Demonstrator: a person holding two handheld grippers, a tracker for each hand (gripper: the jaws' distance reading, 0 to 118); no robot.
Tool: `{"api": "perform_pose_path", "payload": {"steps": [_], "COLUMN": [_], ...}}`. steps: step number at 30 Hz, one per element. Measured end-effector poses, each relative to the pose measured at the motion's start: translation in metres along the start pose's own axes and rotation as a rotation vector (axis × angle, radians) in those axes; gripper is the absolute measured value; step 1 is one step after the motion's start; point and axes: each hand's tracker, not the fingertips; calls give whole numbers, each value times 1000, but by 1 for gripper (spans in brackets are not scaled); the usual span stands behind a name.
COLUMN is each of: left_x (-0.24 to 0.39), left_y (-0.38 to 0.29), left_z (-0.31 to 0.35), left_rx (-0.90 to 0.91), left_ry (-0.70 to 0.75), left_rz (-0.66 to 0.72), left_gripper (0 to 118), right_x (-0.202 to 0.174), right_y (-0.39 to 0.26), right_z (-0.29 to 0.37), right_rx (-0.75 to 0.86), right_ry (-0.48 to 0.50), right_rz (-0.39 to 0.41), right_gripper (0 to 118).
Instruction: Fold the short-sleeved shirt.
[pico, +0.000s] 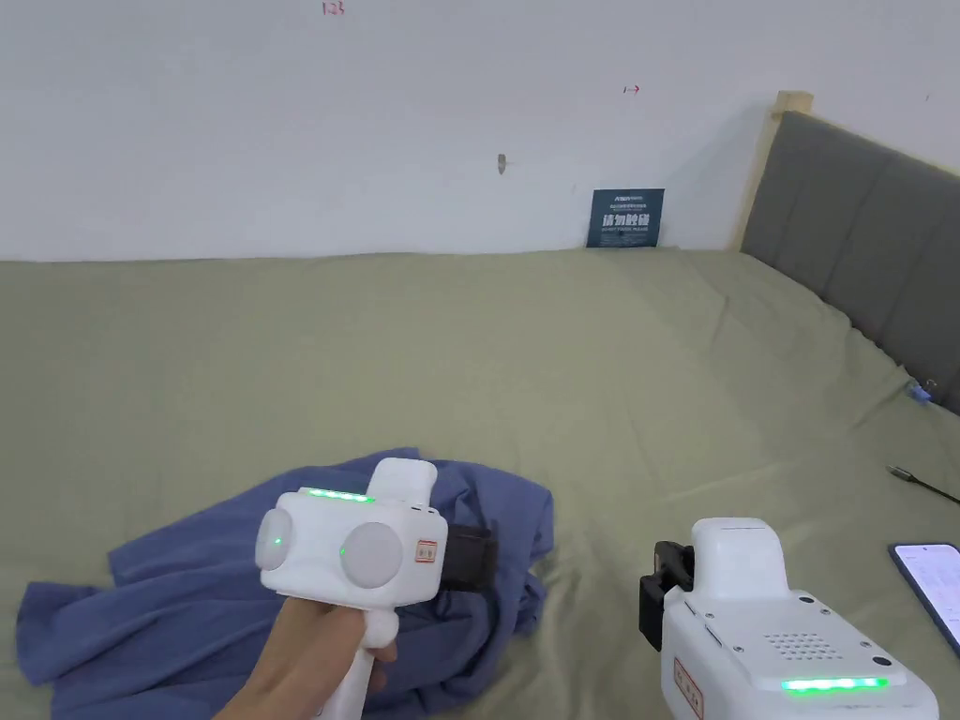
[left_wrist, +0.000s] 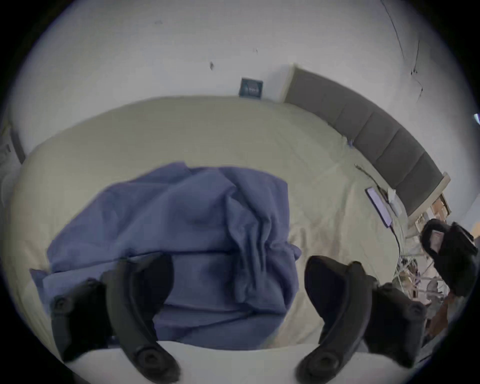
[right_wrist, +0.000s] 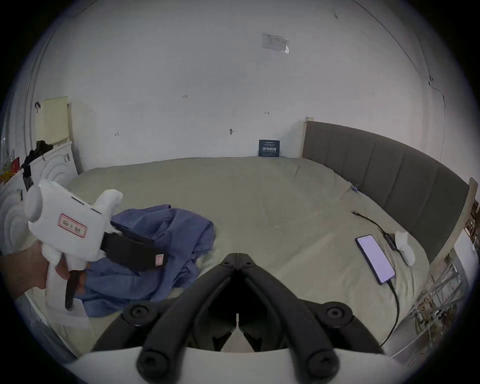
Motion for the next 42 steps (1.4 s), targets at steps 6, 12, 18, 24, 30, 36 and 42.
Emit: {"api": "perform_pose_path", "payload": {"steps": [6,12,18,24,30,36,42], "left_x": [-37,-58,-77,-105,-140,-208,-252], "left_y": [-48,-121,-169,-171,-138,-90,-59], "left_z": [127,249,327,329,289,188,96], "left_rx": [283,444,485,453,331,65,-104], "left_ry": [175,355,461,475,431,363,431], "left_rz": [12,64,161,262,265,312,278], "left_gripper": [16,0,0,0,0,0,69], "right_x": [-25,-54,-72,-87,-98,-106,-105], "right_y": [10,6,1,4,5,-2,-16], "right_z": [22,46,61,57,45,13,-29], "right_rx": [52,91,117,106,89,36,-37], "right_ry": [54,114,132,151,162,167,153], "right_rz": [-2,42,60,72,91,105,130], "right_gripper": [0,0,0,0,0,0,0]}}
